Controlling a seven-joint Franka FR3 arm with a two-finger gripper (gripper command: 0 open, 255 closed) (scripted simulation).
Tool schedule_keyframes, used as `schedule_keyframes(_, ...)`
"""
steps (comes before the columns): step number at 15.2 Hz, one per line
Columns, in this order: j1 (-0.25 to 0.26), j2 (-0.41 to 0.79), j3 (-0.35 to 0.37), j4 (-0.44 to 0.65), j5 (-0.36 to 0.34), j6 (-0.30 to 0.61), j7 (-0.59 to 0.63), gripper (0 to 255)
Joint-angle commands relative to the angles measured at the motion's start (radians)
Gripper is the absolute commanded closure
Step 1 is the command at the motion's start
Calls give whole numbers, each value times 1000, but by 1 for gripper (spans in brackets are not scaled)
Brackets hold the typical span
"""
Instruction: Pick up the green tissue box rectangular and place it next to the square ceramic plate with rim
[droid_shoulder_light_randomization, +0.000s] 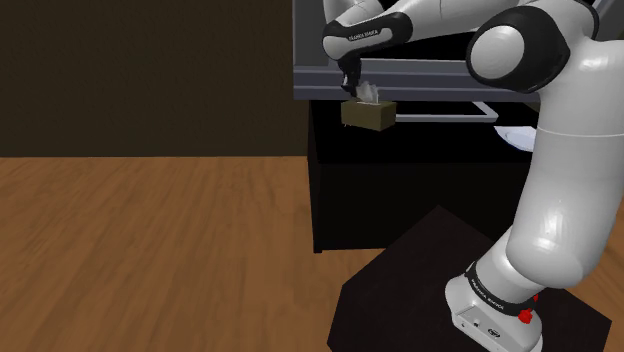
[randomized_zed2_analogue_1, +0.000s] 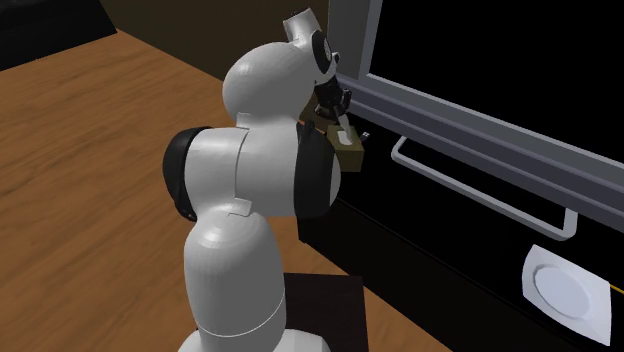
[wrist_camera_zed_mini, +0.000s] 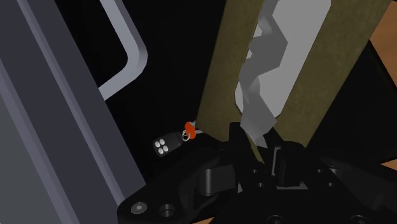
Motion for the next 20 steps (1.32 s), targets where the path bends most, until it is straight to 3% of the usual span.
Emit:
schedule_keyframes(1,1,-6,1,19,2,-23,-8,255)
schedule_keyframes(20,5,14,0,297,22,-266,-99,255)
